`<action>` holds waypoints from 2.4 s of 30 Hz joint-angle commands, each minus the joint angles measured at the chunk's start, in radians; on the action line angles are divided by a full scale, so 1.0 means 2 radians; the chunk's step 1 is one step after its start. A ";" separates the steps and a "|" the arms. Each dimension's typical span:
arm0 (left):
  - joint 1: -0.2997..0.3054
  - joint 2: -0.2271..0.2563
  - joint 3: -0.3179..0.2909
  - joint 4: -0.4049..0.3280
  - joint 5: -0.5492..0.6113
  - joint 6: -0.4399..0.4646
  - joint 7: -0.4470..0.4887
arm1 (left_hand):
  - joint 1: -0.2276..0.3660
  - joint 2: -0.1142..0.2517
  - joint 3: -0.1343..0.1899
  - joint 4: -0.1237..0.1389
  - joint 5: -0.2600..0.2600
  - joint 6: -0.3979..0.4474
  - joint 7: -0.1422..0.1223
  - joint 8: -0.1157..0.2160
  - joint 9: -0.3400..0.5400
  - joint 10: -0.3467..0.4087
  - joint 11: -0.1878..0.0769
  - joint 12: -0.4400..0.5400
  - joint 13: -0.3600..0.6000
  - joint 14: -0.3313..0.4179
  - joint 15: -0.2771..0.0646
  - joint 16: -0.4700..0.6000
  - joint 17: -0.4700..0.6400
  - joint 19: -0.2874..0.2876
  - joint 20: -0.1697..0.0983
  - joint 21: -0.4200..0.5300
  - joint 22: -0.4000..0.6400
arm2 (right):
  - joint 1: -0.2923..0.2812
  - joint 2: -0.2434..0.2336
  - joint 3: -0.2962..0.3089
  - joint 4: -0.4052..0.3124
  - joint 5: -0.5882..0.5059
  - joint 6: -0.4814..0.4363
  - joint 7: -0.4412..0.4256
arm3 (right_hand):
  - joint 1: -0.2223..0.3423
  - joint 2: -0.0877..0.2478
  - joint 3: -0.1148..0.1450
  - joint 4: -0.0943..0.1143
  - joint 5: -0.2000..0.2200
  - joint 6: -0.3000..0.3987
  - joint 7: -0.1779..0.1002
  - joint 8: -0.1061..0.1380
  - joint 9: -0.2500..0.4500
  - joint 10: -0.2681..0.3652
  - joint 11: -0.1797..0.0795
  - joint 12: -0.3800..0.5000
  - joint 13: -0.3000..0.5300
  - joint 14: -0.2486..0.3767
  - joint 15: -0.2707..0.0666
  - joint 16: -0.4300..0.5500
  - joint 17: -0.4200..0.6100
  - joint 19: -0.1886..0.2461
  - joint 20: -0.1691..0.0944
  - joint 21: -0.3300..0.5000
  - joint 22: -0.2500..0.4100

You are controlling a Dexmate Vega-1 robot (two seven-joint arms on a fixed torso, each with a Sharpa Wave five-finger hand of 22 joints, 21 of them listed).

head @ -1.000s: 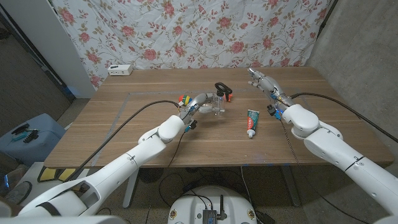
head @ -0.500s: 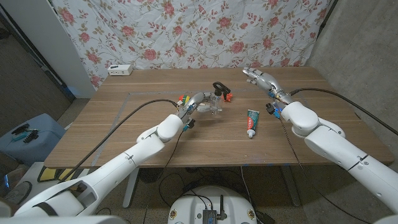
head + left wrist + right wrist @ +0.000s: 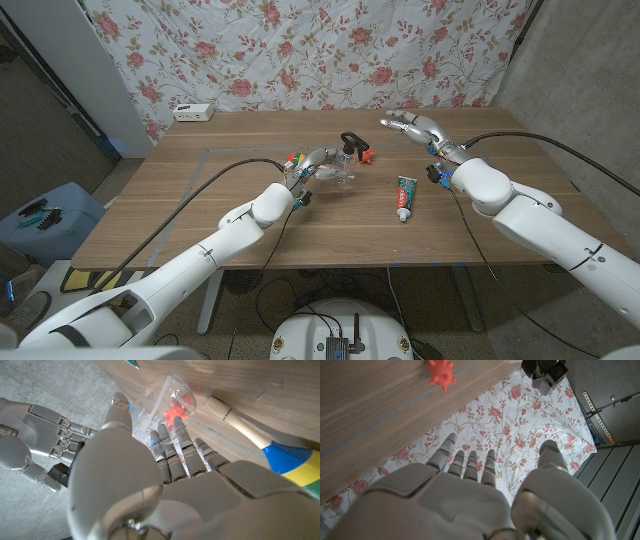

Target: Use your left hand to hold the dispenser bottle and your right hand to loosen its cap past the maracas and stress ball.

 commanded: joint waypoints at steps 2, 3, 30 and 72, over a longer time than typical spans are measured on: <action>-0.008 -0.004 0.006 0.003 0.004 0.008 0.001 | 0.005 0.042 0.026 0.021 0.003 0.030 -0.005 0.003 0.000 0.017 -0.013 0.005 0.046 0.015 -0.050 0.000 0.003 0.005 -0.033 -0.001 0.001 | 0.004 -0.021 -0.005 -0.040 -0.023 -0.054 -0.001 | 0.008 -0.002 0.003 -0.002 -0.001 0.015 0.002 0.005 0.002 -0.003 0.002 0.000 0.003 -0.002 0.009 -0.002 0.002 -0.001 0.006 0.000 0.001; -0.009 -0.004 0.007 0.005 0.004 0.005 0.000 | 0.006 0.043 0.027 0.021 0.004 0.029 -0.005 0.003 0.000 0.017 -0.013 0.006 0.047 0.015 -0.049 0.001 0.003 0.005 -0.033 -0.001 0.001 | 0.005 -0.022 -0.005 -0.044 -0.025 -0.060 -0.001 | 0.009 -0.002 0.003 -0.003 -0.001 0.019 0.003 0.006 0.002 -0.004 0.002 0.000 0.003 -0.003 0.010 -0.002 0.002 -0.002 0.007 0.000 0.001; -0.023 -0.015 0.015 0.024 0.004 0.012 0.000 | 0.004 0.044 0.035 0.019 0.005 0.037 -0.004 0.012 -0.003 0.024 -0.014 0.010 0.052 0.022 -0.050 -0.003 0.007 0.007 -0.033 -0.001 0.001 | 0.075 -0.033 -0.073 -0.099 -0.083 -0.189 0.037 | 0.021 -0.023 0.005 -0.001 0.000 0.060 0.002 0.016 0.007 -0.025 0.009 -0.001 0.004 -0.031 0.034 -0.003 0.003 -0.052 0.027 -0.003 0.001; -0.037 -0.022 0.023 0.041 0.002 0.008 -0.009 | -0.003 0.047 0.045 0.020 0.008 0.044 -0.006 0.023 -0.007 0.028 -0.012 0.014 0.059 0.031 -0.051 -0.007 0.011 0.009 -0.035 -0.001 0.001 | 0.165 -0.012 -0.165 -0.100 -0.176 -0.278 0.106 | 0.112 -0.020 0.044 -0.011 -0.007 0.095 -0.039 0.036 0.017 -0.031 0.006 0.001 0.005 -0.025 0.037 0.003 0.003 -0.039 0.023 0.004 0.001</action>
